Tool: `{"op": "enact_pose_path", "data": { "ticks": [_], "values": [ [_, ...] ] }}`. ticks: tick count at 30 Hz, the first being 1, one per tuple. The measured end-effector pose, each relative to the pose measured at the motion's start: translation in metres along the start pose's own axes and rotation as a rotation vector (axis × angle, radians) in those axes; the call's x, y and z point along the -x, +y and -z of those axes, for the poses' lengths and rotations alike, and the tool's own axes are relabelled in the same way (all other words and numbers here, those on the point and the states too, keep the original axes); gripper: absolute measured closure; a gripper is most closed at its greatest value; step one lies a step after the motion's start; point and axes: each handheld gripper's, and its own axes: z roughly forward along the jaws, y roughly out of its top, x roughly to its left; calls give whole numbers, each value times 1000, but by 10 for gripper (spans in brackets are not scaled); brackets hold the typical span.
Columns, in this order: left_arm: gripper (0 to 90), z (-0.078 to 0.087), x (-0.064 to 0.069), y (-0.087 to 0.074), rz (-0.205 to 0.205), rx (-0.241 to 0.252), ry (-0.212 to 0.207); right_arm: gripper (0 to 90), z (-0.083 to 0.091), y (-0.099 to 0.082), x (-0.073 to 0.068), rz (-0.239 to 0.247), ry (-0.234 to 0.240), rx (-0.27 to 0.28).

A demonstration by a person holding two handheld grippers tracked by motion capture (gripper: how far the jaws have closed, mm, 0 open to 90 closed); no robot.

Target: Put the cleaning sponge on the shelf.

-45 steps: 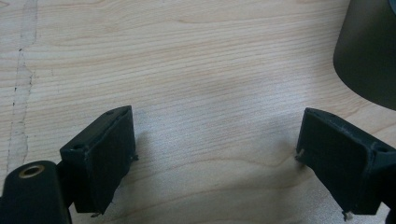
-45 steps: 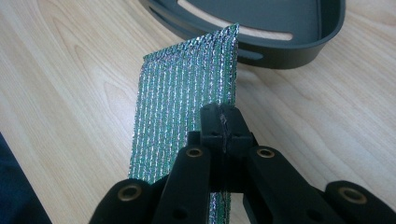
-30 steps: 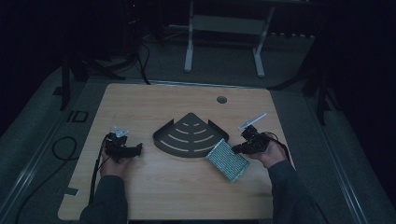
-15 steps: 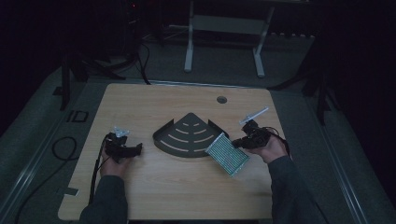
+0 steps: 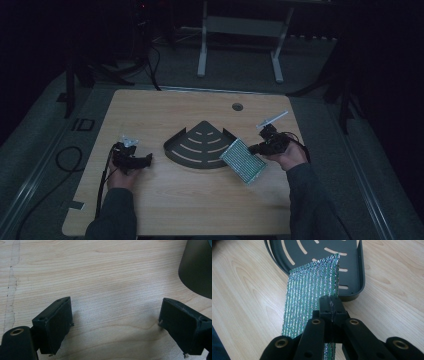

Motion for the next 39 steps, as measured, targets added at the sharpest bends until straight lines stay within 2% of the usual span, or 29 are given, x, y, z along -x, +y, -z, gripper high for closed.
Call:
{"op": "enact_pose_path", "data": {
  "ticks": [29,39],
  "values": [
    [119,0,0,0,1,0,1,896,-3,22,7,7,-23,24],
    [119,0,0,0,1,0,0,896,-7,27,11,-8,-23,32]
  ]
}}
